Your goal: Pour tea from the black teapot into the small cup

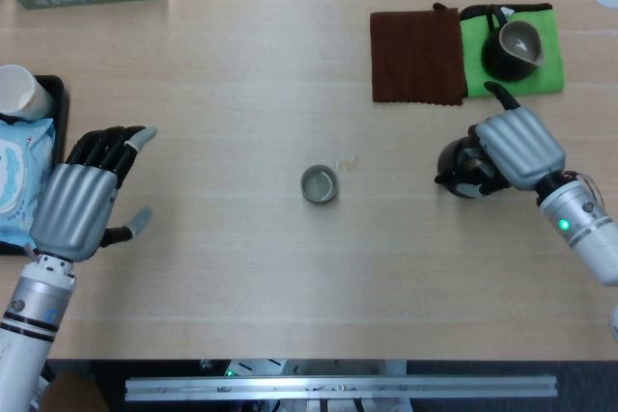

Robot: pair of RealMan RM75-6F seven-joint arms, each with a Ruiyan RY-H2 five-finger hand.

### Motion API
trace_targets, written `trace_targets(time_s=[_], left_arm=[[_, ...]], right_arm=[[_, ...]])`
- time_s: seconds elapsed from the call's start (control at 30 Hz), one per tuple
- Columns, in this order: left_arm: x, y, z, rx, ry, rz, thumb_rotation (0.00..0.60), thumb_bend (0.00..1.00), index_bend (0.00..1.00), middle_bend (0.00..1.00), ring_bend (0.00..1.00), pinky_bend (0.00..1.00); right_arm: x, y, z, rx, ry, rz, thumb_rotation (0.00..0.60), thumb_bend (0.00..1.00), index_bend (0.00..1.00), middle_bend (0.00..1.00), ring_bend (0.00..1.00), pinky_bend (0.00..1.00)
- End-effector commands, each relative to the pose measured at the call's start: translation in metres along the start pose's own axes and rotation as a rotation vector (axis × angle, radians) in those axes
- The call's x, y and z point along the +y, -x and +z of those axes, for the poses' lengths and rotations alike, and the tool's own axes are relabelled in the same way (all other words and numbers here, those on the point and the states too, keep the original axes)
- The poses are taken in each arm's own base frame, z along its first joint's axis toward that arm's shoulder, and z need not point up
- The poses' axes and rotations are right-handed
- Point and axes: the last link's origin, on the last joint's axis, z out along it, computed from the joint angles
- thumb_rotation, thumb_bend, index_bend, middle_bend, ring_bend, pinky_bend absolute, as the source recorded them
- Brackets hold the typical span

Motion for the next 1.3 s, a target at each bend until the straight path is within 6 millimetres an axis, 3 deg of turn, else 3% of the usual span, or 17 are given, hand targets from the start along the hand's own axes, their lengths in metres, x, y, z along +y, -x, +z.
trace_targets(time_s=[0.03,0.23,0.53,0.67,0.83,0.93,1.07,1.3], left_arm=[[0.000,0.000,0.000,0.000,0.001,0.001,0.600,0.25,0.09,0.14,0.12,0.16],[0.000,0.000,0.001,-0.001,0.000,0.003,0.600,0.25,0.09,0.14,0.12,0.16],[-0.001,-0.001,0.000,-0.002,0.001,0.006,0.600,0.25,0.09,0.14,0.12,0.16],[-0.001,-0.002,0.000,0.002,0.002,0.007,0.600,0.25,0.09,0.14,0.12,0.16],[-0.002,-0.004,0.001,0.010,0.001,0.007,0.600,0.25,0.09,0.14,0.12,0.16],[-0.002,-0.006,0.001,0.015,-0.001,0.007,0.600,0.25,0.09,0.14,0.12,0.16],[-0.004,-0.009,0.002,0.027,-0.003,0.006,0.600,0.25,0.09,0.14,0.12,0.16],[-0.008,-0.015,0.005,0.065,0.005,0.009,0.600,0.25,0.09,0.14,0.12,0.16]], right_arm=[[0.000,-0.001,-0.001,0.014,-0.007,-0.014,0.484,0.00,0.86,0.66,0.62,0.02],[0.002,-0.005,0.000,0.008,-0.007,-0.051,0.483,0.00,0.81,0.62,0.56,0.01],[-0.002,-0.006,-0.003,-0.014,-0.010,-0.104,0.483,0.00,0.58,0.48,0.39,0.00],[-0.003,-0.008,-0.004,-0.006,-0.012,-0.105,0.482,0.00,0.42,0.36,0.29,0.00],[-0.004,-0.012,-0.004,0.021,-0.014,-0.132,0.482,0.00,0.14,0.13,0.08,0.00],[-0.005,-0.015,-0.003,0.060,-0.019,-0.170,0.501,0.00,0.02,0.03,0.00,0.00],[-0.004,-0.020,-0.005,0.118,-0.011,-0.182,0.597,0.00,0.00,0.00,0.00,0.00],[0.009,-0.041,-0.021,0.207,0.059,-0.202,0.600,0.00,0.01,0.05,0.00,0.00]])
